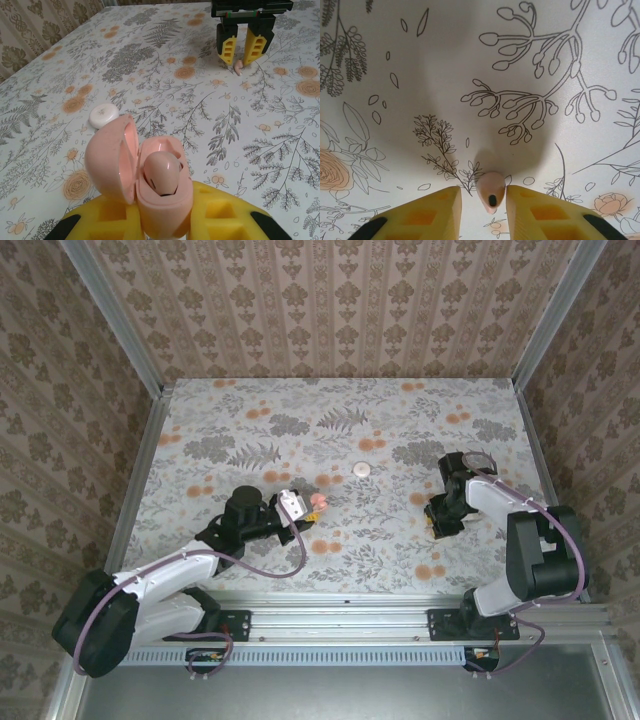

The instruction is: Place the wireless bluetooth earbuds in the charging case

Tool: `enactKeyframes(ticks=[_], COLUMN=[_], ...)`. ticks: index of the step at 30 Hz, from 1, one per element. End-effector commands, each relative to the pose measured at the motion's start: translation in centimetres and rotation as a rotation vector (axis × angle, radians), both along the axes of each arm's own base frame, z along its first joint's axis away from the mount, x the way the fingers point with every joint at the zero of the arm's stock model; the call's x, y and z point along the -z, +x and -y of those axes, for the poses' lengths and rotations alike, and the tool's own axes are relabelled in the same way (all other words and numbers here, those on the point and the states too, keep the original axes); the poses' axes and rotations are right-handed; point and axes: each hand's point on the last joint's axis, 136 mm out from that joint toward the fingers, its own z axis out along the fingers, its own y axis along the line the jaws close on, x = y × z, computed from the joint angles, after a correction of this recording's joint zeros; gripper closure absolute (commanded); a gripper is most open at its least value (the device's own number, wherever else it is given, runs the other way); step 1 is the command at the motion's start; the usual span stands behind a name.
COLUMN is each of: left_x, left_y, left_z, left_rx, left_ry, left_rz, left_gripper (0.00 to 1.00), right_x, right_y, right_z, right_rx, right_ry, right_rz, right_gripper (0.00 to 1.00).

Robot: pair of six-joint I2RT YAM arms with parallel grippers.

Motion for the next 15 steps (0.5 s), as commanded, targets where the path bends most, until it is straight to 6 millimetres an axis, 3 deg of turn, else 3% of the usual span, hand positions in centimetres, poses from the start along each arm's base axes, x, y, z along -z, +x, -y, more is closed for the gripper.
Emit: enactKeyframes(ticks=[1,15], left_x=[-1.3,-1.3], left_y=[0.1,0.0], left_z=[0.2,0.2], left_rx=[0.008,0.007], left_ry=[-0.016,-0.012], left_rz=[0.046,0.05], left_gripper=[1.0,1.0], right_x=[0.2,1.5], right_y=[-0.5,-1.2], right_z=[-0.1,-0.1], right_rx=[0.012,0.013], right_ry=[-0.002,0.002], right_rz=[-0.036,-0.067], right_gripper=[0.71,0.7])
